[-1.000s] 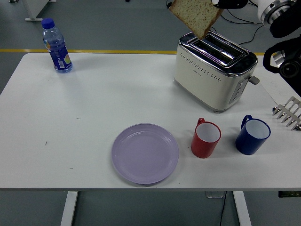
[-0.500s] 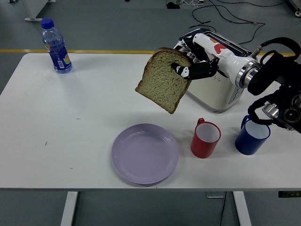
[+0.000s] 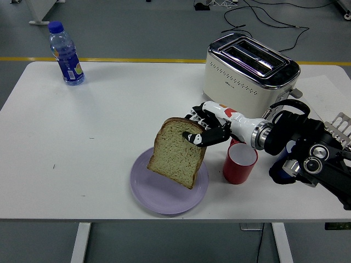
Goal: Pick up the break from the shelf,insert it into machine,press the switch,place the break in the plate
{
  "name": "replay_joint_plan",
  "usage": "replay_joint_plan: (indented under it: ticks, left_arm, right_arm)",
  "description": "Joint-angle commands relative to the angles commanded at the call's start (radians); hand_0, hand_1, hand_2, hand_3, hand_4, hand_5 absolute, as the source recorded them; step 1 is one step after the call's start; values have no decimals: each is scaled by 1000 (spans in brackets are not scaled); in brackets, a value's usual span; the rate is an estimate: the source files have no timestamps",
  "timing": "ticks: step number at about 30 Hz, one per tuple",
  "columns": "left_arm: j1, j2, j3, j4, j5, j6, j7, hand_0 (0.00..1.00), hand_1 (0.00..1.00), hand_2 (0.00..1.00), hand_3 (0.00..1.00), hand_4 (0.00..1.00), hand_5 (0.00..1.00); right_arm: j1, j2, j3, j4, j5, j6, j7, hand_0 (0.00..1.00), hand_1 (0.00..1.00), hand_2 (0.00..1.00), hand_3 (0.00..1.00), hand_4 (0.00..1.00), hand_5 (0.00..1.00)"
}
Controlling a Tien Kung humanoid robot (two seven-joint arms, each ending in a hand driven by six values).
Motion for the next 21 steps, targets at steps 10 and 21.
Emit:
replay_joint_plan:
  ticks: [10,21]
  left_arm:
    - [-1,0,-4,0,3,0,-1,661,576,603,625,330,998]
    - [-4,-3,0,0,1,1,0,660,576,603,624,328,998]
  right_arm:
    - [-39,85,-23,-58,49,-30,8,155,224,319,462,418,2]
    - [-52,186,-29,-178,48,-75,29,147,216,313,461,433,2]
